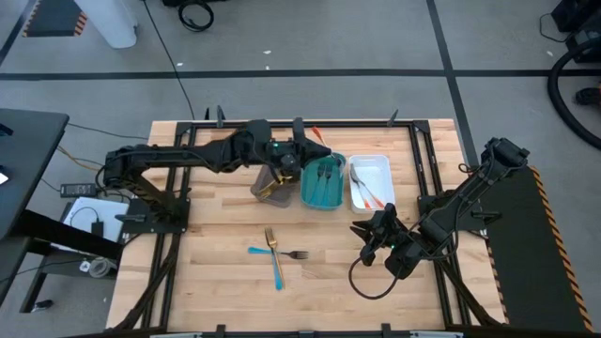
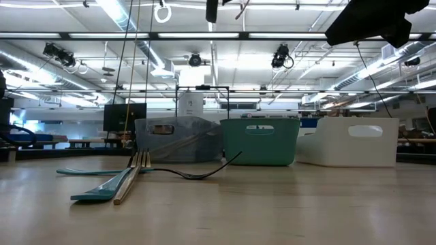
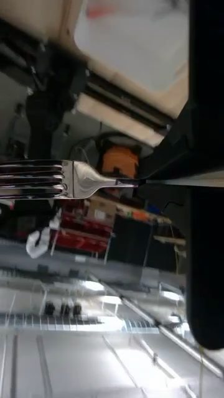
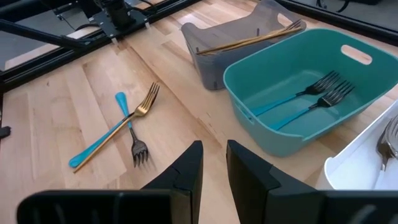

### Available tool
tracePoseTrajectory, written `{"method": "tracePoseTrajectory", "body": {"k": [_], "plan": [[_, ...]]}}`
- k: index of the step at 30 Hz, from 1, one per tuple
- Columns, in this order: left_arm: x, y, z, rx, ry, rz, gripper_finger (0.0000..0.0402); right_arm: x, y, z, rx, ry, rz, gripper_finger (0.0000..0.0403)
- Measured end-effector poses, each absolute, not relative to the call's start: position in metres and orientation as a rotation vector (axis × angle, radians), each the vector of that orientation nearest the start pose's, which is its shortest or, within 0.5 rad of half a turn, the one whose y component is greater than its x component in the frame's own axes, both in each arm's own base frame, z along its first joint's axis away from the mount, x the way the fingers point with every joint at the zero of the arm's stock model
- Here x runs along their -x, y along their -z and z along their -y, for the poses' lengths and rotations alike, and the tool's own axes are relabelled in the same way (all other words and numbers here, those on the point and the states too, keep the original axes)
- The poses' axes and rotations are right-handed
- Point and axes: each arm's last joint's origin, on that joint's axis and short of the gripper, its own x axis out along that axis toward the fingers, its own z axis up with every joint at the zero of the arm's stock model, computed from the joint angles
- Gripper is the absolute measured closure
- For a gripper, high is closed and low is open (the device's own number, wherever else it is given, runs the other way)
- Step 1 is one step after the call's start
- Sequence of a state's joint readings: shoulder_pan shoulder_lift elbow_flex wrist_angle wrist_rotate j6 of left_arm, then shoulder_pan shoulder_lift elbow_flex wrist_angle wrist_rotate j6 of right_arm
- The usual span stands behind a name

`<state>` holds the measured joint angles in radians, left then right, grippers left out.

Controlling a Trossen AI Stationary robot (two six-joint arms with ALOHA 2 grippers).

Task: Sort silverware by color (type)
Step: Put the orange fork into the white bin

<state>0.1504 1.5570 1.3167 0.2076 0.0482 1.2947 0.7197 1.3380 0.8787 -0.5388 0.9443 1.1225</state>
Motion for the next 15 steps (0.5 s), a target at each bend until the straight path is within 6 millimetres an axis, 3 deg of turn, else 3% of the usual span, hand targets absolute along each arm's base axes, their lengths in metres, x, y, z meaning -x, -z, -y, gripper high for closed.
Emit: {"method": "tracePoseTrajectory", "body": {"k": [15], "plan": [[-0.383,-0.327,-0.065,-1.264,0.05,-0.216,0.0384,-0.205,-0.234,-0.149,-0.355,0.491,-0.484,0.0324]]}}
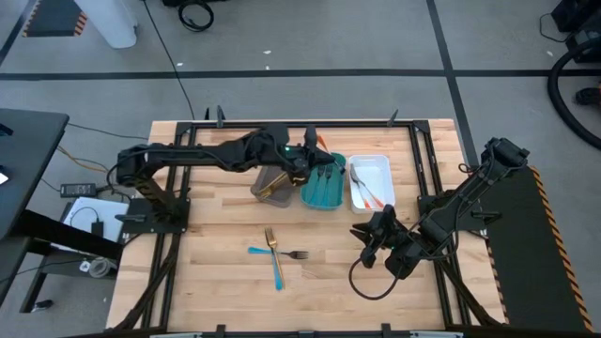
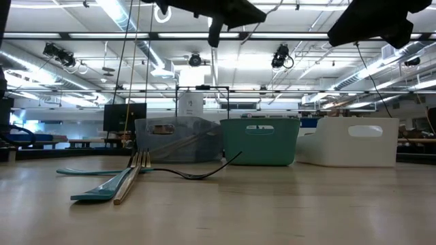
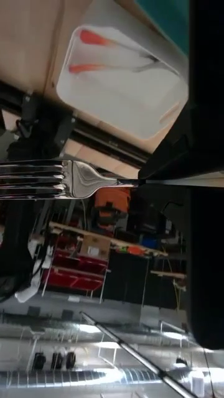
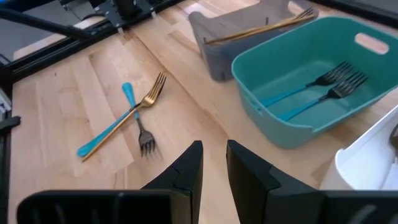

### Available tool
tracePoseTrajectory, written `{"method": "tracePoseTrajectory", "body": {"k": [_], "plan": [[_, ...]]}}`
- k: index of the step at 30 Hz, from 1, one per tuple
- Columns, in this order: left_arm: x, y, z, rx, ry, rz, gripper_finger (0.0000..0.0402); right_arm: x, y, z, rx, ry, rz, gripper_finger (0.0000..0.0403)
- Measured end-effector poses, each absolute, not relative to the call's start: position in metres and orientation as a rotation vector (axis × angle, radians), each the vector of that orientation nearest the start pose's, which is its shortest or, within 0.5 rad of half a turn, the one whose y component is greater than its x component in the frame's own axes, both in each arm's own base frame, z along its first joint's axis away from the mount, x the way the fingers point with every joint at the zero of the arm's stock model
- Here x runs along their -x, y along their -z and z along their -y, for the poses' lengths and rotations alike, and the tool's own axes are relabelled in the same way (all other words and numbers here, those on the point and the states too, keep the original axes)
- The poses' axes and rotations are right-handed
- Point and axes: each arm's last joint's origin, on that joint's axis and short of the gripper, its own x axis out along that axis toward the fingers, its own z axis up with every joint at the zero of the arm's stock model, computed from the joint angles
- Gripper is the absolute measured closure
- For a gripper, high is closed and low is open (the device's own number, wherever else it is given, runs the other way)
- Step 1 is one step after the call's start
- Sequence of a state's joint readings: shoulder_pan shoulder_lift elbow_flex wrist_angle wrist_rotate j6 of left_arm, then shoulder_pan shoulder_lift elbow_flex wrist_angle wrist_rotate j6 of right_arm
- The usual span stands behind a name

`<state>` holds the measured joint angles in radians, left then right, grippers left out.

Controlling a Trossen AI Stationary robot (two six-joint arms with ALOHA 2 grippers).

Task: Sort silverware by color (type)
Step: Put the orange fork into the white bin

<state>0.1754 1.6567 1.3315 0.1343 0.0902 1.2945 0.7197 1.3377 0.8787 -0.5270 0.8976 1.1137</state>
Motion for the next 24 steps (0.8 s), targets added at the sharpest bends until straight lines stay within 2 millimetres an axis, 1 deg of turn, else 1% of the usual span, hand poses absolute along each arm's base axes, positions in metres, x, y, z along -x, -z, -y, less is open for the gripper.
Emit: {"method": "tracePoseTrajectory", "body": {"k": [6,10,12,16,18,20,24], "plan": [[-0.393,-0.312,-0.07,-1.259,0.073,-0.226,0.0384,-0.204,-0.234,-0.152,-0.346,0.465,-0.507,0.0324],[-0.396,-0.306,-0.072,-1.252,0.085,-0.235,0.0384,-0.202,-0.236,-0.153,-0.28,0.477,-0.467,0.0324],[-0.396,-0.305,-0.072,-1.237,0.09,-0.242,0.0384,-0.2,-0.237,-0.153,-0.171,0.503,-0.418,0.0324],[-0.396,-0.307,-0.072,-1.196,0.077,-0.223,0.0384,-0.198,-0.237,-0.156,0.098,0.642,-0.251,0.0324],[-0.397,-0.308,-0.072,-1.151,0.063,-0.207,0.0384,-0.198,-0.236,-0.157,0.183,0.704,-0.184,0.0324],[-0.397,-0.311,-0.071,-1.075,0.041,-0.18,0.0384,-0.198,-0.235,-0.157,0.231,0.722,-0.181,0.0324],[-0.398,-0.319,-0.071,-0.859,0.023,-0.088,0.0384,-0.204,-0.235,-0.149,0.223,0.749,-0.198,0.0322]]}}
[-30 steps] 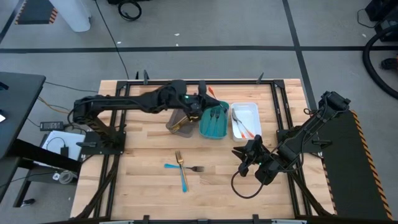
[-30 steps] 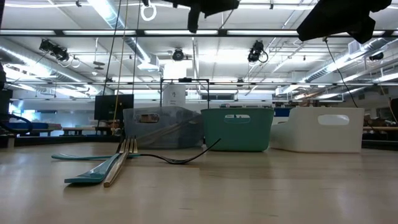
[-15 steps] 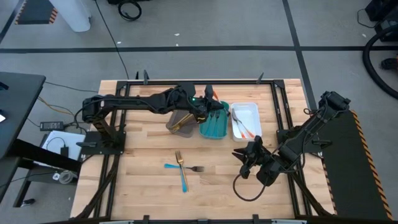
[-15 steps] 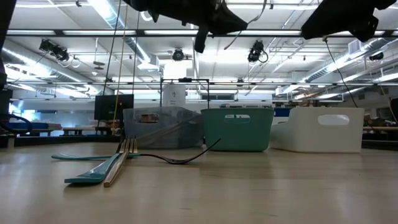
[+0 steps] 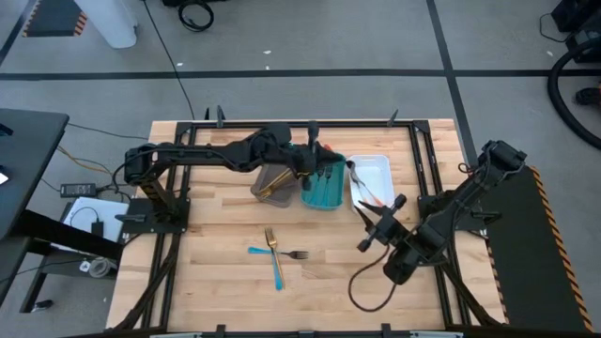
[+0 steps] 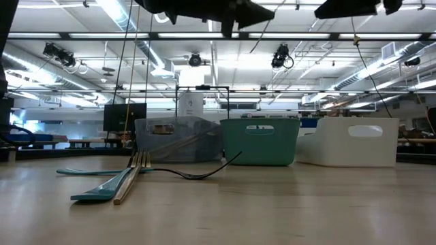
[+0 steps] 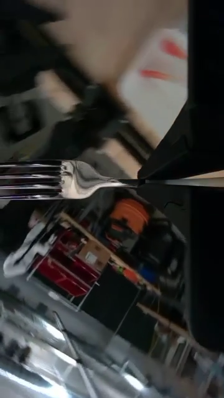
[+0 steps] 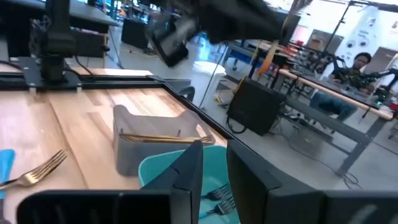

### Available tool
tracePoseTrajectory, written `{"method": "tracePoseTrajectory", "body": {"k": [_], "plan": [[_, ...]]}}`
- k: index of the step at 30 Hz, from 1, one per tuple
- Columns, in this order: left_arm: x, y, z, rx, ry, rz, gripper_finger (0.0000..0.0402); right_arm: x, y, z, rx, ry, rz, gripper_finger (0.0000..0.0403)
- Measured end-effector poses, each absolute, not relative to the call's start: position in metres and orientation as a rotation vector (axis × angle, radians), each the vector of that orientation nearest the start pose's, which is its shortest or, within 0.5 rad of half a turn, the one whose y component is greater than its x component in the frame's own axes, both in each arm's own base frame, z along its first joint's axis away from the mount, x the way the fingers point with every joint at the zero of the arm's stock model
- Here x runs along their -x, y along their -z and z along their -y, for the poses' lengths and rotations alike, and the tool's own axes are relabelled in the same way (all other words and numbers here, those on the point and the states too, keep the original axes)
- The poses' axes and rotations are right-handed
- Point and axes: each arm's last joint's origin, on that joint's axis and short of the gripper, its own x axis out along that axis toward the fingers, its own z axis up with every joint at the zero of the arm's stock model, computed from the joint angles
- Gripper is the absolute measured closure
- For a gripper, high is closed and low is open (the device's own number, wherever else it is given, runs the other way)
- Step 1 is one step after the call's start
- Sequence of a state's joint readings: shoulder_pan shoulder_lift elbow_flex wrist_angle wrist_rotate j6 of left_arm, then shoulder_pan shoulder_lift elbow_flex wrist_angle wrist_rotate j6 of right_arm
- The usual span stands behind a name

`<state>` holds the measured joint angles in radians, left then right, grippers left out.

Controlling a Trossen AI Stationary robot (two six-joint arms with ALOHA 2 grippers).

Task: Sort silverware by color (type)
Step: Put the orange fork into the white bin

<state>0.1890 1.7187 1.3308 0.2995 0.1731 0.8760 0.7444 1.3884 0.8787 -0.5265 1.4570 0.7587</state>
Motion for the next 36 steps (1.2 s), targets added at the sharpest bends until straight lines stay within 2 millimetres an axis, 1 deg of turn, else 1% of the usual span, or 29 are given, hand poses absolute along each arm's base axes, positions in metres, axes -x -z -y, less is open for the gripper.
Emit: {"method": "tracePoseTrajectory", "body": {"k": [4,8,12,15,21,25,29,32,36], "plan": [[-0.398,-0.327,-0.07,-0.653,0.008,-0.003,0.0384,-0.209,-0.235,-0.143,0.203,0.78,-0.195,0.0309],[-0.398,-0.333,-0.071,-0.475,0.039,0.067,0.0384,-0.212,-0.237,-0.137,0.192,0.81,-0.187,0.0283],[-0.397,-0.336,-0.075,-0.317,0.069,0.092,0.0384,-0.209,-0.248,-0.131,0.098,0.798,-0.175,0.0255],[-0.395,-0.334,-0.077,-0.238,0.104,0.099,0.0384,-0.205,-0.255,-0.128,0.077,0.796,-0.163,0.0243],[-0.388,-0.321,-0.075,-0.142,0.151,0.212,0.0384,-0.202,-0.26,-0.125,0.107,0.802,-0.166,0.0234],[-0.381,-0.31,-0.074,-0.127,0.113,0.282,0.0384,-0.205,-0.262,-0.12,0.087,0.832,-0.15,0.0233],[-0.375,-0.302,-0.069,-0.122,0.035,0.343,0.0384,-0.218,-0.262,-0.114,0.101,0.878,-0.153,0.0233],[-0.371,-0.297,-0.065,-0.122,0.015,0.381,0.0384,-0.231,-0.265,-0.11,0.131,0.89,-0.172,0.0233],[-0.368,-0.292,-0.061,-0.106,0.015,0.407,0.0384,-0.248,-0.275,-0.101,0.121,0.792,-0.21,0.0233]]}}
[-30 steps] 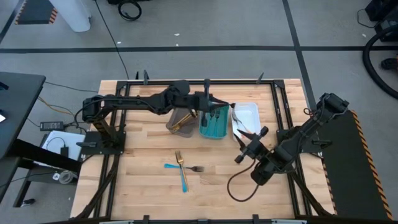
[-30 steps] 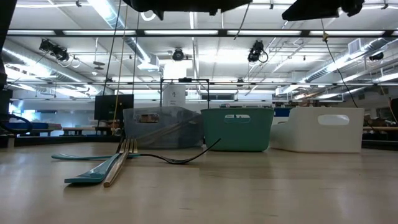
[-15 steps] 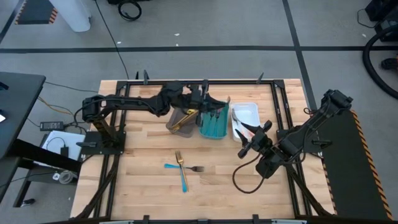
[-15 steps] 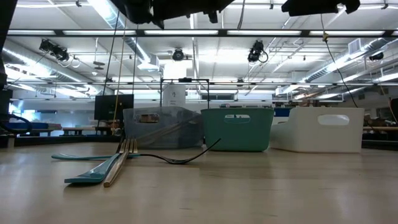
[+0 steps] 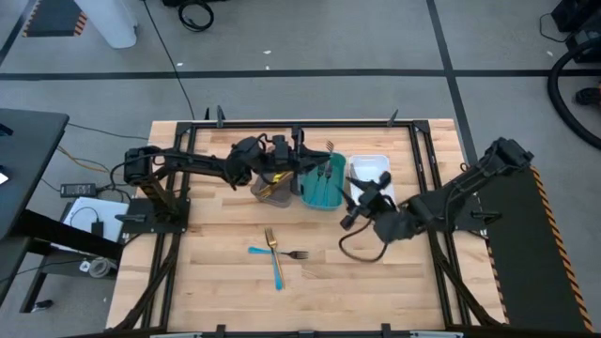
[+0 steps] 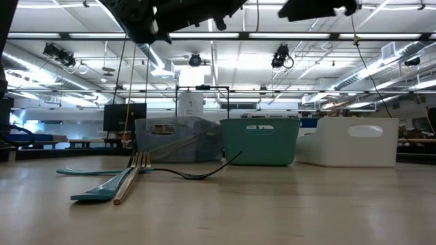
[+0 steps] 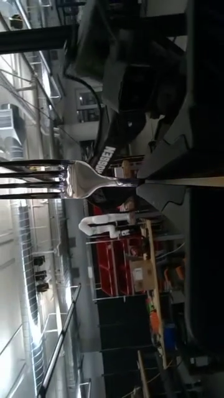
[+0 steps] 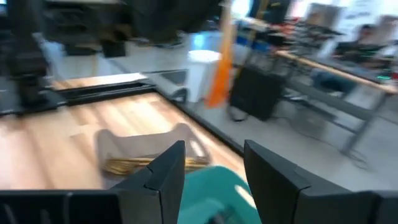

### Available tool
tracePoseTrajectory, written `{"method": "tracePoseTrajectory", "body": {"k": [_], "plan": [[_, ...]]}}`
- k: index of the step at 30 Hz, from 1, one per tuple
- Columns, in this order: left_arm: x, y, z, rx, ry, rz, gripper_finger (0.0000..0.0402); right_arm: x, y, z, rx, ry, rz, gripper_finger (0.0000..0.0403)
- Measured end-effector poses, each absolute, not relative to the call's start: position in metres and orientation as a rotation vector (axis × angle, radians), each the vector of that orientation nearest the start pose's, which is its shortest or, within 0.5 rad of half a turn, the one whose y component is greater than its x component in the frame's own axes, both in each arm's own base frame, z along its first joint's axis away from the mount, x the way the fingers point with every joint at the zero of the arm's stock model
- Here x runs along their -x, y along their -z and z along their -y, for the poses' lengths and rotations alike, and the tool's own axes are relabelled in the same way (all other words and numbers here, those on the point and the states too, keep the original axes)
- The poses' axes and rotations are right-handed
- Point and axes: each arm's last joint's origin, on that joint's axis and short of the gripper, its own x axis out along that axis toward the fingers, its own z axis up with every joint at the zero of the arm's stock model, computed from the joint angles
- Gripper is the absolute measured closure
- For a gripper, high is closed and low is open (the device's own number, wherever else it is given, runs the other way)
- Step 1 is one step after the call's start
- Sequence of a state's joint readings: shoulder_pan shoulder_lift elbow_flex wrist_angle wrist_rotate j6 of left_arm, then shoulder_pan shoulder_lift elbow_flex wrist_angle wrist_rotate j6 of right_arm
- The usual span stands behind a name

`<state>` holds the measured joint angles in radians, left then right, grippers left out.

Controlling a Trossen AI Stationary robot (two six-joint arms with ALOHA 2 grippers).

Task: Sort silverware by color (type)
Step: Put the orange fork into the white bin

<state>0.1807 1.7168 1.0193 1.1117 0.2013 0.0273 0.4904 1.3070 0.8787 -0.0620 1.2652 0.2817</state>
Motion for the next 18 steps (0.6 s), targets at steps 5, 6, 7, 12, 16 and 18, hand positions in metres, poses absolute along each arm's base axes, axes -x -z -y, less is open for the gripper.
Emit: {"method": "tracePoseTrajectory", "body": {"k": [5,6,7,12,16,18], "plan": [[-0.36,-0.281,-0.059,-0.088,0.016,0.425,0.0384,-0.261,-0.29,-0.091,0.149,0.671,-0.191,0.0233],[-0.358,-0.278,-0.059,-0.088,0.016,0.438,0.0384,-0.261,-0.292,-0.09,0.164,0.668,-0.189,0.0233],[-0.355,-0.276,-0.059,-0.085,0.017,0.451,0.0384,-0.262,-0.294,-0.088,0.17,0.663,-0.185,0.0233],[-0.348,-0.272,-0.057,-0.074,0.022,0.495,0.0384,-0.267,-0.299,-0.07,0.155,0.607,-0.182,0.0233],[-0.348,-0.272,-0.056,-0.076,0.025,0.5,0.0384,-0.273,-0.301,-0.057,0.149,0.57,-0.168,0.0233],[-0.348,-0.272,-0.056,-0.079,0.024,0.502,0.0384,-0.274,-0.304,-0.053,0.151,0.564,-0.148,0.0233]]}}
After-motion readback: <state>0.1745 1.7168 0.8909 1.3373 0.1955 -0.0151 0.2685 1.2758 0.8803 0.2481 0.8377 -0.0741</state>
